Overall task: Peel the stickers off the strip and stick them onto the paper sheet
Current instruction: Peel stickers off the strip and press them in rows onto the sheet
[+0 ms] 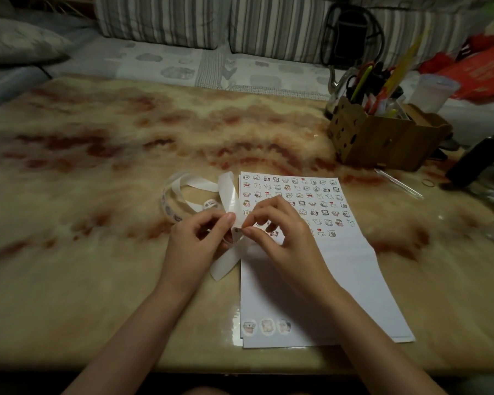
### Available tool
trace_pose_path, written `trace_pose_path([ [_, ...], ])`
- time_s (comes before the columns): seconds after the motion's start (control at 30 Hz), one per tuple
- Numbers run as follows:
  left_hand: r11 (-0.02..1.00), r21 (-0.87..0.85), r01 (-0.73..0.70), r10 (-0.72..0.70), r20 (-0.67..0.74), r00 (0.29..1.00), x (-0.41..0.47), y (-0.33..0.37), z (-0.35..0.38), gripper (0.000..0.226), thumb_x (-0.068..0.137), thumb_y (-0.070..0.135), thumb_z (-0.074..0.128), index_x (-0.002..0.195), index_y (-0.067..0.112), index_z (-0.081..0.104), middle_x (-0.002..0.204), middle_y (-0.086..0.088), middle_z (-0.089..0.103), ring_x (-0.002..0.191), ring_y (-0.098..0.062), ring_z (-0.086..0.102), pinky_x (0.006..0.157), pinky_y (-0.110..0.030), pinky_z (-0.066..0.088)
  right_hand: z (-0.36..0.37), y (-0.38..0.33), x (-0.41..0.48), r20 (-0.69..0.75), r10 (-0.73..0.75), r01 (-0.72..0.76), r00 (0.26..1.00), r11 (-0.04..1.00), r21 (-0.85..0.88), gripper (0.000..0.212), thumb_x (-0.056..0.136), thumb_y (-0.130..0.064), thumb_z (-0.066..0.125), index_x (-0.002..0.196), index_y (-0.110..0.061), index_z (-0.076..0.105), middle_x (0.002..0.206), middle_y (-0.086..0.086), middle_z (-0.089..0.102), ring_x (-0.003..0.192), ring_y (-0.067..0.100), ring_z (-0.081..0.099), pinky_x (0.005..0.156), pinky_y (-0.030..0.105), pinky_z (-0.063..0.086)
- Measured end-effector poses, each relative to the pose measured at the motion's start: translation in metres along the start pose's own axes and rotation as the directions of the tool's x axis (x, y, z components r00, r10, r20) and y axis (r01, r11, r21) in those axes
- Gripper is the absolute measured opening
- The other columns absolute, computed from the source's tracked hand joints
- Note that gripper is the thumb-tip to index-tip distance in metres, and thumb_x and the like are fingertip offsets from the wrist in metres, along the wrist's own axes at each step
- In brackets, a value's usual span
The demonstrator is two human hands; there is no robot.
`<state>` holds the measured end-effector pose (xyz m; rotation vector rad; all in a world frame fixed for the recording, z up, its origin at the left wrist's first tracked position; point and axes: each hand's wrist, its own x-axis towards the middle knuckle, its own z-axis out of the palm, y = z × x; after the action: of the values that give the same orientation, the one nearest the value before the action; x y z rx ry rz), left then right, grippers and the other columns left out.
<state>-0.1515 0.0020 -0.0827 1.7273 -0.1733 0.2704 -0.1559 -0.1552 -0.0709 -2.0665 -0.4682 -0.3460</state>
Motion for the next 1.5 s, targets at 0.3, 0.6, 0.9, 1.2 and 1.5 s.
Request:
trace_pose_path([
  [0.3,1.0,0.004,0.013,-0.013,-0.003,1.0,0.001,-0.001,0.001,0.018,0.09,0.012,0.06,0.076,0.003,0.068,0.06,-0.001,0.063,0.054,-0.004,0.056,0.058,-0.013,0.045,-0.027,-0.006,0.0,0.022,0.163,-0.164,0.986,0.964,0.209,0.005,0.081,-0.019,0.072,0.079,-0.018,0.067,0.078,-0.009,0.068,0.072,0.008,0.06,0.066,0.033,0.046],
  [0.6,0.998,0.048,0.032,-0.032,0.015,0.999,0.0,-0.002,0.002,0.02,0.089,0.016,0.061,0.074,0.005,0.068,0.059,0.002,0.062,0.054,-0.002,0.055,0.057,-0.009,0.041,-0.105,0.04,0.005,-0.065,0.555,-0.528,0.829,0.816,0.236,0.01,0.083,-0.006,0.068,0.074,-0.011,0.068,0.067,0.002,0.065,0.043,-0.002,0.049,0.042,0.012,0.036],
  [0.9,0.996,0.074,0.043,-0.044,0.017,0.999,-0.001,-0.001,0.002,0.019,0.089,0.017,0.062,0.074,0.008,0.069,0.056,0.007,0.061,0.053,-0.001,0.055,0.055,-0.007,0.039,-0.125,0.069,0.001,-0.026,0.651,-0.65,0.759,0.759,0.035,0.016,0.088,-0.006,0.064,0.073,-0.012,0.064,0.053,-0.007,0.061,0.039,0.004,0.047,0.039,0.013,0.036],
  [1.2,0.995,0.094,0.03,-0.032,0.018,0.999,0.0,-0.001,0.003,0.019,0.089,0.016,0.062,0.074,0.007,0.069,0.058,0.006,0.062,0.055,-0.002,0.056,0.056,-0.007,0.039,-0.124,0.067,-0.002,0.004,0.649,-0.649,0.761,0.761,-0.006,0.015,0.086,-0.001,0.063,0.073,-0.007,0.066,0.071,0.008,0.065,0.055,0.015,0.049,0.046,0.013,0.041],
  [1.5,0.994,0.104,0.032,-0.034,0.018,0.999,0.0,0.0,0.003,0.018,0.089,0.017,0.062,0.076,0.006,0.069,0.06,0.004,0.063,0.055,-0.001,0.056,0.056,-0.007,0.039,-0.124,0.071,-0.002,0.005,0.651,-0.651,0.759,0.759,-0.025,0.012,0.086,-0.002,0.064,0.076,-0.006,0.067,0.071,0.007,0.067,0.057,0.015,0.049,0.046,0.01,0.04],
])
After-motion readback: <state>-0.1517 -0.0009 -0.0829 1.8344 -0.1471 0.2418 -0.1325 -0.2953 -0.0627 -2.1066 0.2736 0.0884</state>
